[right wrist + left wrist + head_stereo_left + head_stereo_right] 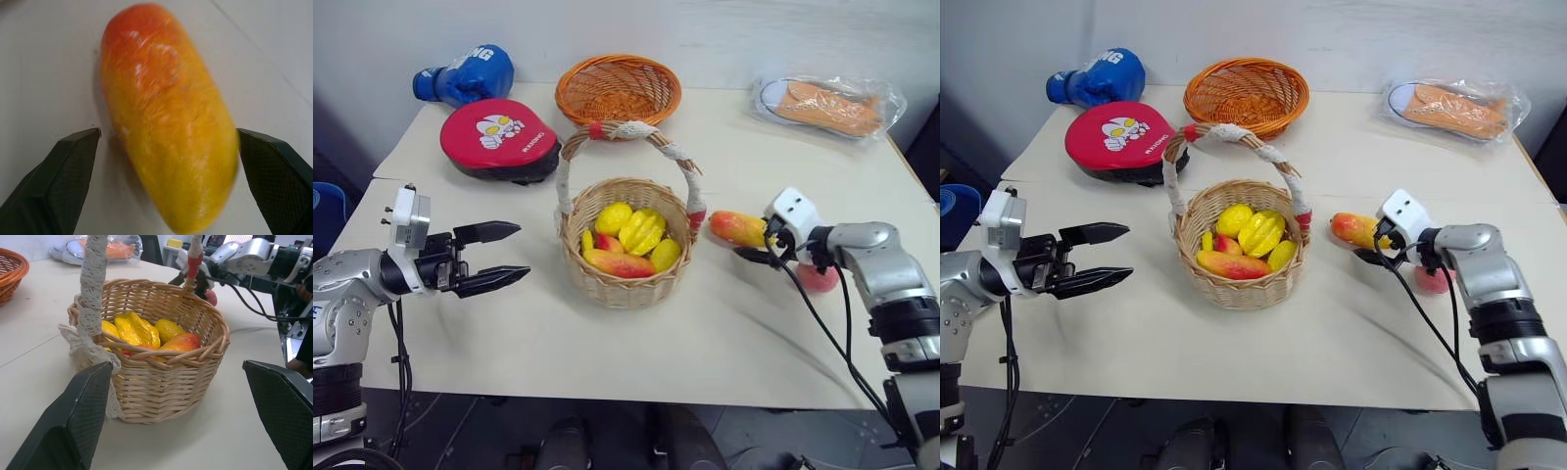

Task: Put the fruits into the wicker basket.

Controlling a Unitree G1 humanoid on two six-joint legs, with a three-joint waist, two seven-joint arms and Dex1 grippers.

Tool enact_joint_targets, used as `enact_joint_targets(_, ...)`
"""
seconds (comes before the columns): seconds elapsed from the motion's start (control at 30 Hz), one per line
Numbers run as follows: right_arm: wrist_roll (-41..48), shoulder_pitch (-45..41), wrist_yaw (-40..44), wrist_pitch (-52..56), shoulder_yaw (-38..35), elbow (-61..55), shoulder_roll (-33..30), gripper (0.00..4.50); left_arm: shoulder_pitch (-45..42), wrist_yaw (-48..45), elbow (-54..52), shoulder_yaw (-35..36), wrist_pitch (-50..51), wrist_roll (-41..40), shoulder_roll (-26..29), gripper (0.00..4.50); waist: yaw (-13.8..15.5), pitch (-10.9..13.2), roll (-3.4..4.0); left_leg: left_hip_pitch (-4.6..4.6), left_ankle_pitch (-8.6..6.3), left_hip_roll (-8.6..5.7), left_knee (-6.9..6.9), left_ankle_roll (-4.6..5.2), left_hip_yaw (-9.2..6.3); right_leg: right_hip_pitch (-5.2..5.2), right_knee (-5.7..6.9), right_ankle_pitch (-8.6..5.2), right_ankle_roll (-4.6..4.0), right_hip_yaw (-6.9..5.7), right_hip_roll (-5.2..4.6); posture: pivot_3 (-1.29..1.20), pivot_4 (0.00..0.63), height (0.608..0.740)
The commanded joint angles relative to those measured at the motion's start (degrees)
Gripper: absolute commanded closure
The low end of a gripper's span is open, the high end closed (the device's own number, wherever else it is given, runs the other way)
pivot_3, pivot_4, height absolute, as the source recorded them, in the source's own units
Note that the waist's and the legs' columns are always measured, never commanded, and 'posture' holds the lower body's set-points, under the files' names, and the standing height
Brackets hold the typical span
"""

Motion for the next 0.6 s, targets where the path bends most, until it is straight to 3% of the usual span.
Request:
enact_joint_targets(0.03,-1.44,-2.84,3.75,-5.37,0.21,6.07,1.67,0.0,-0.13,0.22,-2.9,0.56,0.09,-1.88,0.14,0.04,-0.34,0.0,0.0,0.02,0.0,0.0,0.04,0.01,0.02,0.01,0.0,0.02,0.04,0.03,0.0,0.0,0.15,0.74)
enact_joint_targets(0.07,-1.44,-3.41,4.38,-6.96,-0.1,7.42,2.33,0.0,0.24,0.37,-3.31,0.62,0.18,-2.01,0.07,0.04,-0.61,0.0,0.0,0.02,-0.01,0.02,0.08,0.01,0.06,0.02,0.0,0.05,0.09,0.06,0.01,0.0,0.15,0.74)
enact_joint_targets(0.17,-1.13,-4.52,5.55,-10.09,-1.42,9.65,3.48,0.63,0.63,0.73,-3.85,0.61,0.39,-2.3,0.09,0.0,-1.25,0.0,0.0,0.08,0.03,0.03,0.11,-0.02,0.09,0.06,0.06,0.08,0.13,0.08,0.01,0.0,0.15,0.74)
enact_joint_targets(0.3,-1.65,-5.24,5.25,-11.31,-2.57,11.31,3.2,1.89,0.19,1.13,-3.88,0.28,0.65,-2.64,0.22,0.0,-1.46,0.03,0.05,0.16,0.09,0.08,0.1,-0.13,0.09,0.06,0.17,0.07,0.13,0.1,0.05,0.0,0.15,0.74)
enact_joint_targets(0.53,-1.58,-4.45,4.1,-11.72,-3.95,9.78,4.6,1.89,-0.61,1.49,-3.87,-0.76,1.07,-2.59,-0.2,0.0,-1.5,0.06,0.08,0.16,0.09,0.09,0.1,-0.13,0.11,0.05,0.16,0.07,0.13,0.12,0.05,0.0,0.15,0.74)
enact_joint_targets(0.6,-0.59,-3.17,4.68,-11.17,-4.77,7.08,4.52,2.07,-0.9,1.55,-4.0,-1.22,1.29,-2.64,-0.25,0.0,-1.48,0.08,0.12,0.17,0.09,0.09,0.1,-0.14,0.12,0.05,0.17,0.07,0.13,0.12,0.06,0.0,0.15,0.74)
